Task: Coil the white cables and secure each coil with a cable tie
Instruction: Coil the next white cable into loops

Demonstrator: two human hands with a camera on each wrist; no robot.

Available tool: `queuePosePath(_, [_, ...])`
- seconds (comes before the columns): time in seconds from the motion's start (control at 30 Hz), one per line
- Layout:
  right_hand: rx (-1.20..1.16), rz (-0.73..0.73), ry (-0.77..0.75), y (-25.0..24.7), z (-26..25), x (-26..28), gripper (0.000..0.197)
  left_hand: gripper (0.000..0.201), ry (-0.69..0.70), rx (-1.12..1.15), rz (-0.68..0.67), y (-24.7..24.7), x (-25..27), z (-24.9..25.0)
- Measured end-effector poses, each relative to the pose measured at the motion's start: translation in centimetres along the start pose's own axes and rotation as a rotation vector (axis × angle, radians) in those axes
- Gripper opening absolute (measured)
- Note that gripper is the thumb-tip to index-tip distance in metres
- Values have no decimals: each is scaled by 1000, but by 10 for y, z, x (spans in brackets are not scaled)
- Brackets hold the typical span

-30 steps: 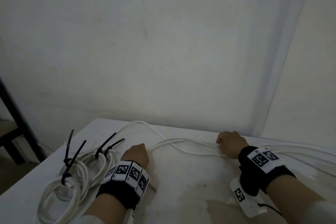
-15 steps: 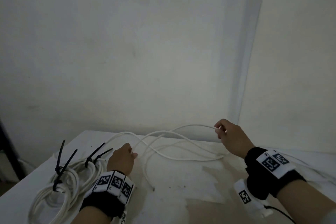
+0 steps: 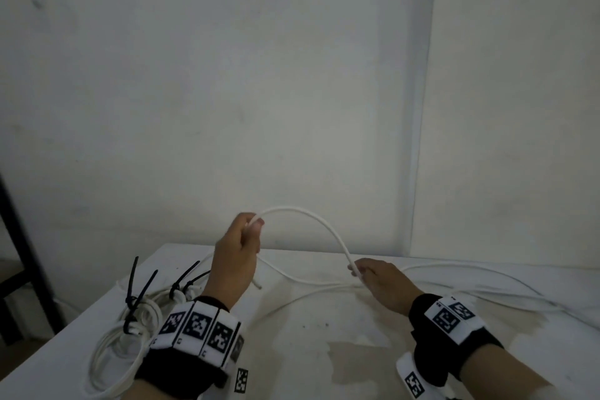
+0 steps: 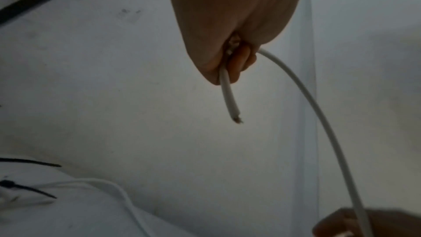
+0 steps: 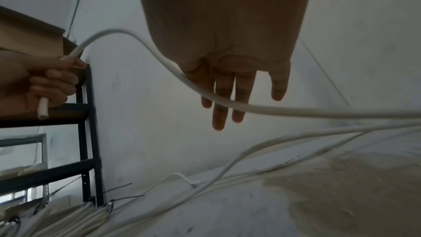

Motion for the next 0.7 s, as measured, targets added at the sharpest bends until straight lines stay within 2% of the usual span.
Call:
queuePosePath(0.13, [-210, 62, 49, -10, -1, 22, 53, 16, 5, 86, 173, -11, -8, 26])
queuePosePath(0.2, [-209, 119, 37, -18, 6, 35, 49, 13, 10, 104, 259, -20, -10, 35])
queuePosePath(0.3, [-78, 238, -42, -29, 22, 51, 34, 13, -1, 132, 348, -36, -8, 44])
queuePosePath(0.4, [79, 285, -115, -35, 32, 63, 22, 16, -44, 144, 318, -38, 3, 50])
queuePosePath(0.5, [271, 249, -115, -32, 36, 70, 21, 27, -109, 205, 247, -26, 18, 57])
queuePosePath(0.53, [336, 239, -125, -31, 35, 73, 31, 30, -105, 220, 229, -22, 23, 60])
queuePosePath(0.63, [512, 164, -156, -23, 31, 80, 94, 33, -55, 176, 173, -11, 38, 66])
queuePosePath(0.67, [576, 150, -162, -21, 28, 82, 98, 32, -40, 162, 150, -8, 42, 67])
queuePosePath(0.7, [616, 142, -185, -19, 24, 85, 94, 30, -23, 150, 129, -6, 46, 68])
Point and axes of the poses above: each hand's wrist, its own x-axis away from the middle knuckle, its own y-axis out of the palm, z = x × y, the point moved 3 cm from there along -x, towards the middle knuckle, and after that the axes turned 10 degrees about x, right-handed, at the moved point
